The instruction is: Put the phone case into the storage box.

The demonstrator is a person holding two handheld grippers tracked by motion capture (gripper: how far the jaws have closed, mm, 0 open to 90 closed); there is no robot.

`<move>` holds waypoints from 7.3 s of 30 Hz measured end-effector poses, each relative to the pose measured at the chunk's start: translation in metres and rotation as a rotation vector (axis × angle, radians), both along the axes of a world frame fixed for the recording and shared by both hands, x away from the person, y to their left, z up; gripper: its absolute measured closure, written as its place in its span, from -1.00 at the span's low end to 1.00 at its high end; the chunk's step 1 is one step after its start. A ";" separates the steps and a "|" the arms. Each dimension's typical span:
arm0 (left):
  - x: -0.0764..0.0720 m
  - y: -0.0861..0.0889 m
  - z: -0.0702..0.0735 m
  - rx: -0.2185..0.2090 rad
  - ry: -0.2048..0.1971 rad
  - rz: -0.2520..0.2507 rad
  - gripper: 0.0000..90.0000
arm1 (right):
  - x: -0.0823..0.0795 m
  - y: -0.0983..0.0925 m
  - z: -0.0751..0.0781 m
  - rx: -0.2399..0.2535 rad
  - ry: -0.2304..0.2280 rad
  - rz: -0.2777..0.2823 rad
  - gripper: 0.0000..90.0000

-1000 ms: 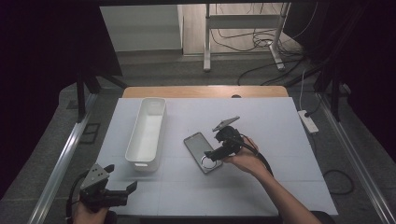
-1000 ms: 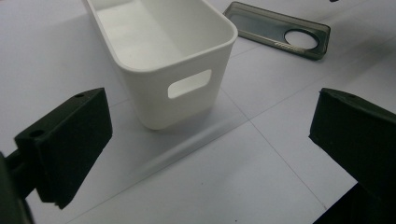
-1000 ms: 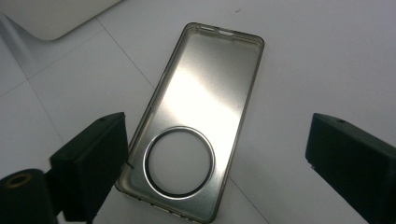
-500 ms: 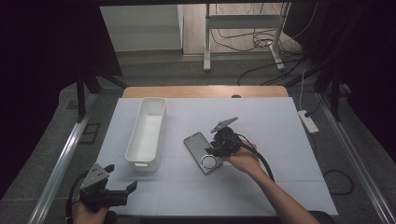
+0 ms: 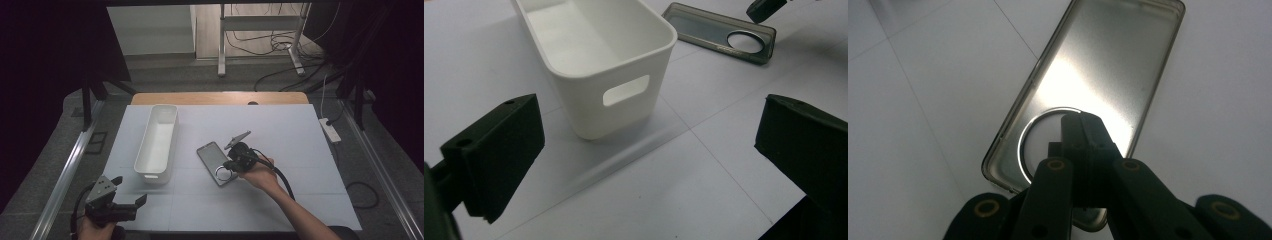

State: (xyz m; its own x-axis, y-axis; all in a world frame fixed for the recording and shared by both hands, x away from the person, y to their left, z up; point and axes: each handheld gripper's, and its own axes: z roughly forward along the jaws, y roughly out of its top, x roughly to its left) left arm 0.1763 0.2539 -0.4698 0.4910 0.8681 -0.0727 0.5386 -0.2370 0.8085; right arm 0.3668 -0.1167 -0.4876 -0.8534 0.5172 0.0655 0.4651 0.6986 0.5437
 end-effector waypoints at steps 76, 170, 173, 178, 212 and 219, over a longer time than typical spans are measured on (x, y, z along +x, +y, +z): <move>0.000 -0.001 0.000 0.003 0.000 0.002 -0.99 | -0.013 0.051 -0.022 0.002 0.039 0.106 0.99; 0.003 -0.001 0.000 -0.005 0.006 -0.014 -0.99 | -0.008 -0.062 -0.012 -0.044 0.037 -0.083 0.85; 0.002 -0.001 0.000 -0.006 0.005 -0.014 -0.99 | -0.012 -0.061 -0.004 -0.040 0.008 -0.075 0.70; 0.002 0.000 0.000 -0.007 0.004 -0.016 -0.99 | -0.012 -0.066 0.005 -0.020 -0.004 -0.104 0.40; 0.003 -0.001 0.000 0.000 0.006 -0.020 -0.98 | -0.007 -0.075 -0.007 -0.099 0.035 -0.143 -0.02; 0.003 -0.001 0.000 -0.003 0.012 -0.017 -0.98 | -0.003 -0.074 -0.012 -0.118 0.064 -0.124 0.59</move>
